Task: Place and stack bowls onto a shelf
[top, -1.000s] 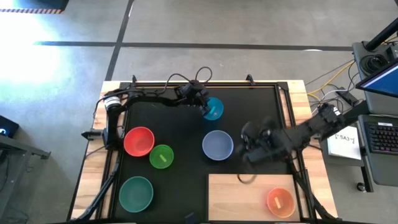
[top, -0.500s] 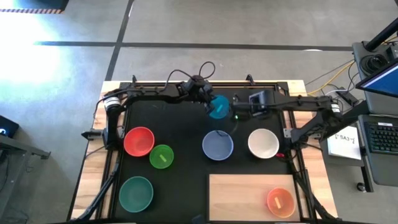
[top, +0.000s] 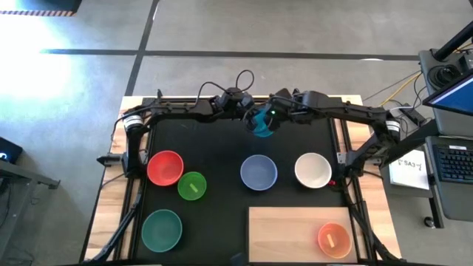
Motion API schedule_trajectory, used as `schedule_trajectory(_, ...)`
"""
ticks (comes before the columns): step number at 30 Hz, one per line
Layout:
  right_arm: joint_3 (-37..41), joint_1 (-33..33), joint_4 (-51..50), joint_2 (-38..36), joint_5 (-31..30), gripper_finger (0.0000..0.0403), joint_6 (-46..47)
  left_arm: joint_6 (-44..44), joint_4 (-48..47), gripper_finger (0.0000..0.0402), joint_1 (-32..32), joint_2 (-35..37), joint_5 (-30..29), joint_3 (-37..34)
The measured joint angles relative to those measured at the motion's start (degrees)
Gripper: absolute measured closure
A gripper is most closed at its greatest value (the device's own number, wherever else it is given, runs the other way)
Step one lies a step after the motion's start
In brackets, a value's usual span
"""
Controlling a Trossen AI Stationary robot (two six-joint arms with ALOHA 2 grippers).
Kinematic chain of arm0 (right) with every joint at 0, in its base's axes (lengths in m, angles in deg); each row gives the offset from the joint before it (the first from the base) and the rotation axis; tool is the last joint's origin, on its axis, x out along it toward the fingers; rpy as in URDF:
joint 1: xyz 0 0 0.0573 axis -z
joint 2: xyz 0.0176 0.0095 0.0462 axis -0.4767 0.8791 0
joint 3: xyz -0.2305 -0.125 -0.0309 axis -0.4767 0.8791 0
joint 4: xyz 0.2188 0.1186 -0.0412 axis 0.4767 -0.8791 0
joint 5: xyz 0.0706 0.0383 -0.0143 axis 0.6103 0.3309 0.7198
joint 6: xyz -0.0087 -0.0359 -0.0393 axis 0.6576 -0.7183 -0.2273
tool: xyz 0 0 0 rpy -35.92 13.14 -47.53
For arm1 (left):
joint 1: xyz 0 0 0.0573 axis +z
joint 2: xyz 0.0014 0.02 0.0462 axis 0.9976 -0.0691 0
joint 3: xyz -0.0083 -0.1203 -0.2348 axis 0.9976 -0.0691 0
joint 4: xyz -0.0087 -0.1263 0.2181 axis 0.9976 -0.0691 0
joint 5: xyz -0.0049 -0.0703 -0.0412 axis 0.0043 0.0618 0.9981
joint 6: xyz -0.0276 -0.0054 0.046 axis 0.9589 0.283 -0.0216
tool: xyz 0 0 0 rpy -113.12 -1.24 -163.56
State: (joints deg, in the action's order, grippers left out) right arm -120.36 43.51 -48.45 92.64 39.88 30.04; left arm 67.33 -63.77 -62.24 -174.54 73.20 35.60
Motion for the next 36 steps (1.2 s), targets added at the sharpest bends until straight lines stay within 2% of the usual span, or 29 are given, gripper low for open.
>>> schedule_trajectory(9,0.1,1.89,3.91,3.62,0.15,0.0271,-3.61,-0.74,0.93,0.0401,0.04,0.0,-0.07,2.78)
schedule_trajectory(19,1.63,3.11,5.56,4.96,-0.02,0.0285,-4.82,-1.91,1.21,0.0401,0.12,-0.07,-0.55,2.86)
schedule_trajectory(24,1.94,3.37,5.73,4.95,-0.03,0.0316,-6.46,-2.25,2.05,0.0401,0.1,-0.11,-0.48,2.78)
schedule_trajectory(31,2.4,3.52,6.0,4.88,-0.04,0.0385,-8.02,-2.38,2.72,0.0401,0.1,-0.22,0.28,2.97)
schedule_trajectory(36,2.4,3.75,6.09,4.88,-0.02,0.0394,-9.14,-2.21,3.02,0.0401,0.08,-0.22,0.28,2.99)
